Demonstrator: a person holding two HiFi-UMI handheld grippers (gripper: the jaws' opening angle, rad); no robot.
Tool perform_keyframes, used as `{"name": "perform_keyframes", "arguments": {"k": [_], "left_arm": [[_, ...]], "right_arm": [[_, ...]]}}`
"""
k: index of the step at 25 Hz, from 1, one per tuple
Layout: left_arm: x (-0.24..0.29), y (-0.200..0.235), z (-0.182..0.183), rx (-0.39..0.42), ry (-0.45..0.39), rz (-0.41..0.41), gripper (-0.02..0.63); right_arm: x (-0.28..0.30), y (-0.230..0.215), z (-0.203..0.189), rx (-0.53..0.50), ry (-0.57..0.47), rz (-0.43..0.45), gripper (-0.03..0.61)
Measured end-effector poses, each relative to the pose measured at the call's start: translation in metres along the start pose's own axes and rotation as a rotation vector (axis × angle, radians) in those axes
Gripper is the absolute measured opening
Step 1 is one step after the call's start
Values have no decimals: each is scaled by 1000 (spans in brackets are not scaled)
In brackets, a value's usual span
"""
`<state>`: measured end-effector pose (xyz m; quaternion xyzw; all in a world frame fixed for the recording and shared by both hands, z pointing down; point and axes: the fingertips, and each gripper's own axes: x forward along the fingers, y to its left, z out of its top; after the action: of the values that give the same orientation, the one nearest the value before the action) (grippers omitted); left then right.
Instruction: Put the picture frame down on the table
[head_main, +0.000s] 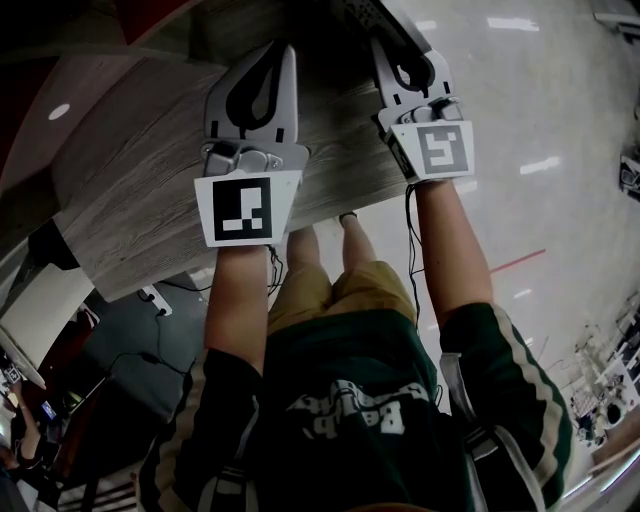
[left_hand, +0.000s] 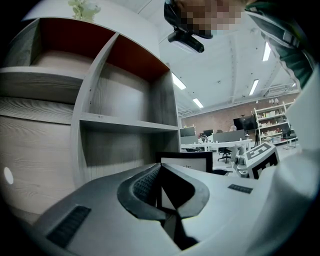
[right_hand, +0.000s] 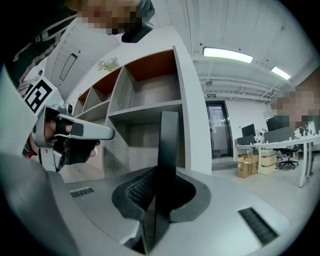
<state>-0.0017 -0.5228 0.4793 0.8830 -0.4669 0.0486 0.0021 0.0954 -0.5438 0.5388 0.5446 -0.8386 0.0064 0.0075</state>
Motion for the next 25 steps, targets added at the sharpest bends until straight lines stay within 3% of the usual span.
{"name": "perform_keyframes", "arguments": {"k": [9,12,25], "left_arm": [[-4,-3,-5,-10,6,1,18],[-6,-4,-9,-12,9,1,18],[-4,1,-10,-16,10,8,18]], "right_arm": [[-4,2,-3,5,3,-8,47],[-8,5,-9,6,8,-1,128],[-10,8,-11,9,29,-2,138]]}}
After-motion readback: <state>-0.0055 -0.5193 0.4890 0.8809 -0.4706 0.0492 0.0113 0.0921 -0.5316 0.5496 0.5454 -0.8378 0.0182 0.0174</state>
